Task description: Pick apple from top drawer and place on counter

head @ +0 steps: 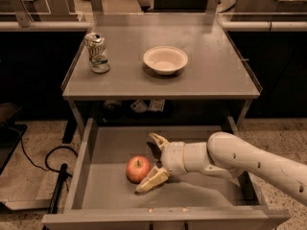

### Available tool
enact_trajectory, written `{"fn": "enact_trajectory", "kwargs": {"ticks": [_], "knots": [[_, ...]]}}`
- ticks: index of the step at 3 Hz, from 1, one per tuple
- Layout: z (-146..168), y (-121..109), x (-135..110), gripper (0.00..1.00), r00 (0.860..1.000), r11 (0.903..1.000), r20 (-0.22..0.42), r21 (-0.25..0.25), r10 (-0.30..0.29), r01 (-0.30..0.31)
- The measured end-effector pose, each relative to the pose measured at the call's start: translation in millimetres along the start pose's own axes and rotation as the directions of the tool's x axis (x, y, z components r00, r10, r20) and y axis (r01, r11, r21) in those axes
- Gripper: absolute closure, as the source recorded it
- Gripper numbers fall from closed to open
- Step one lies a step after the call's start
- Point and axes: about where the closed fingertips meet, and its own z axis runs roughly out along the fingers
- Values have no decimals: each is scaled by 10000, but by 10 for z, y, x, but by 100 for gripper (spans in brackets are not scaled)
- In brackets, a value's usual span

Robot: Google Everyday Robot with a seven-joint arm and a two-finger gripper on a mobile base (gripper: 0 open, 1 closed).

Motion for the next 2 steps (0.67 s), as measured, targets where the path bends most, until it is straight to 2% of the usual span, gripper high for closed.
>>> {"fn": "enact_trajectory", "kwargs": {"ticks": [1, 2], "knots": [[94, 38, 71, 0, 9998, 9998, 58, -77, 177, -177], [207, 74, 307, 0, 9977, 9976, -57, -125, 682, -682]]}}
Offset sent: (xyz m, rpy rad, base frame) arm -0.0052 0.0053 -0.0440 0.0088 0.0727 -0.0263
